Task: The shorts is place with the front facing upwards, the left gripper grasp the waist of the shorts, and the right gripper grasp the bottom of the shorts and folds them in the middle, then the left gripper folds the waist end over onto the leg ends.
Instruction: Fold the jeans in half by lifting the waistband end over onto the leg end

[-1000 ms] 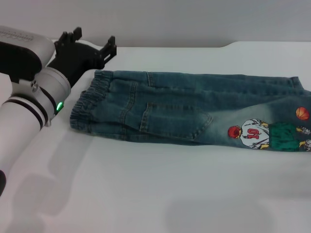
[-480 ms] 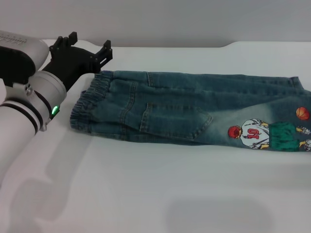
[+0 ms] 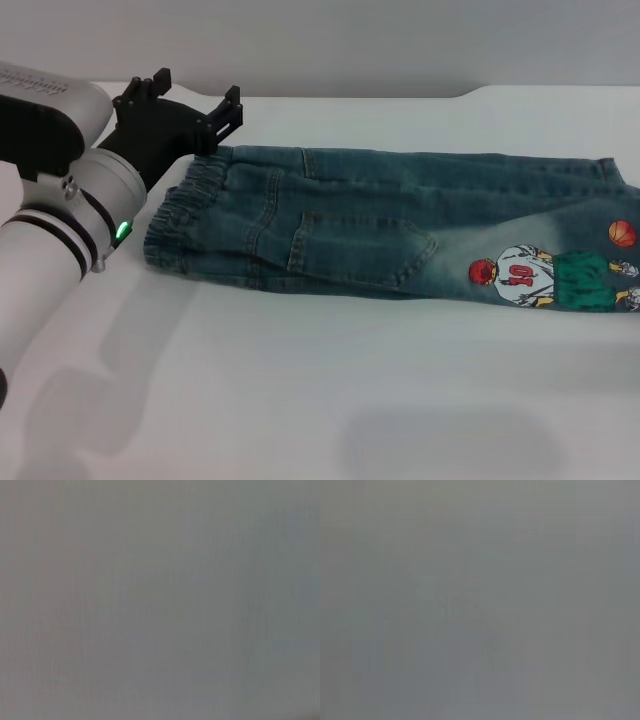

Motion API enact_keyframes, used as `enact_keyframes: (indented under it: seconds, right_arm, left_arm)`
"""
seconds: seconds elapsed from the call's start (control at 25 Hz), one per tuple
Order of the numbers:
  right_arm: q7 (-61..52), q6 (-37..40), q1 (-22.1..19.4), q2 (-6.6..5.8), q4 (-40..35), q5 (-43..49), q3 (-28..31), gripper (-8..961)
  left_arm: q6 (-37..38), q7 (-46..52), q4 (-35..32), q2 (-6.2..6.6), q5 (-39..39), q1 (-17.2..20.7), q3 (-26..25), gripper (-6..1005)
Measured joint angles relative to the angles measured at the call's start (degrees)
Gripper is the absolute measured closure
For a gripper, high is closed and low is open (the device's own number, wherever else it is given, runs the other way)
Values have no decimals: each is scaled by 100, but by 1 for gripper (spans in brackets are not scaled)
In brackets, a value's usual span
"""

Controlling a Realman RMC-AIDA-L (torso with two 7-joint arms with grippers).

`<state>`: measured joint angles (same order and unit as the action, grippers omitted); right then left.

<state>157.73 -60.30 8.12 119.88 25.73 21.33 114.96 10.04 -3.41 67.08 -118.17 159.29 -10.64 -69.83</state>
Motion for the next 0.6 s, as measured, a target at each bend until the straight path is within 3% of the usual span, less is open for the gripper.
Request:
enact_keyframes:
  seconds: [0.16,0.28,0.32,0.36,0.6]
  right_arm:
    - [-98,-191,-75,1,-8,16,-514,175]
    - [-112,-181,-102,-18,20,20,-1102,237]
    - [-110,-167,-96,-19,25,22,-1273,258]
    - [-109,-157,-81,-16,25,22,-1432,279]
    - [-69,-122,-14,-11,16,13,-1815,404]
  left_arm:
    - [5,14,6,-5,-4,25,19,151]
    - [-949,23,226,-8,-10,-14,-201,152]
    - [-949,23,226,-8,-10,-14,-201,152]
    - [-1928,66,551,-11,-20,-45,-486,152]
    - [-4365,183,1738,-4,36,-29,-948,152]
